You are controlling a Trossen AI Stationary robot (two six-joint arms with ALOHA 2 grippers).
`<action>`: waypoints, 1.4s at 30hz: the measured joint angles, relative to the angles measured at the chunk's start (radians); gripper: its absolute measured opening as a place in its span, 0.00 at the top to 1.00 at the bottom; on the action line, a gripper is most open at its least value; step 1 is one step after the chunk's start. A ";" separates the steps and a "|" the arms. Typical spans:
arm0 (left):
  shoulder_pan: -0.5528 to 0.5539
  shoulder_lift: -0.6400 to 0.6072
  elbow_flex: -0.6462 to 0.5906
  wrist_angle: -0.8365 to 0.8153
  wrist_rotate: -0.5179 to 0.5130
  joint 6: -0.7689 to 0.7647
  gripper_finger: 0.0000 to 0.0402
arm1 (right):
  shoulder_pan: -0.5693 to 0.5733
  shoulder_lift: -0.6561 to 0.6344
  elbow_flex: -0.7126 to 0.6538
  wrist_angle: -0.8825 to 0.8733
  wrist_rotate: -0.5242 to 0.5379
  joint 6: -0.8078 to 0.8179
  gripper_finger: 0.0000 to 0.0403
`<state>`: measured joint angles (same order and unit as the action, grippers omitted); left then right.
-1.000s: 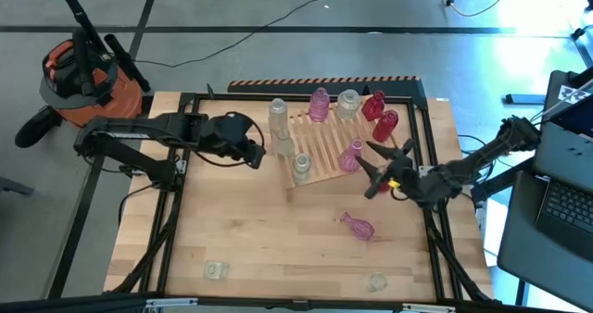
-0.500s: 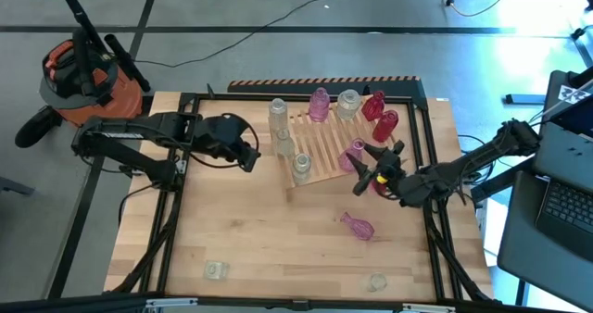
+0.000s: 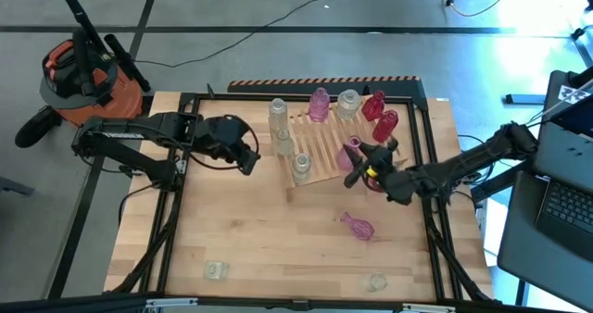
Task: Sort vases onto shelf
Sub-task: Adjust the pink vase on the shelf
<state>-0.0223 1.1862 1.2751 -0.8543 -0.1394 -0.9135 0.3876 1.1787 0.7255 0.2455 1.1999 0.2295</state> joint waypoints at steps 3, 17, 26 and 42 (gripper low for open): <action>0.000 0.000 0.000 0.000 0.004 0.006 1.00 | -0.033 0.019 0.024 0.000 -0.007 -0.008 0.88; 0.013 0.000 0.000 -0.003 0.038 0.061 1.00 | -0.153 0.222 0.242 -0.011 -0.115 -0.139 0.86; 0.020 0.000 0.000 -0.030 0.060 0.099 1.00 | -0.224 0.253 0.245 -0.005 -0.158 -0.095 0.85; 0.020 0.000 0.000 -0.030 0.060 0.113 1.00 | -0.339 0.253 0.246 -0.005 -0.278 -0.078 0.81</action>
<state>-0.0021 1.1866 1.2751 -0.8841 -0.0793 -0.8005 0.0490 1.4315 0.9710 0.2409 0.9215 0.1517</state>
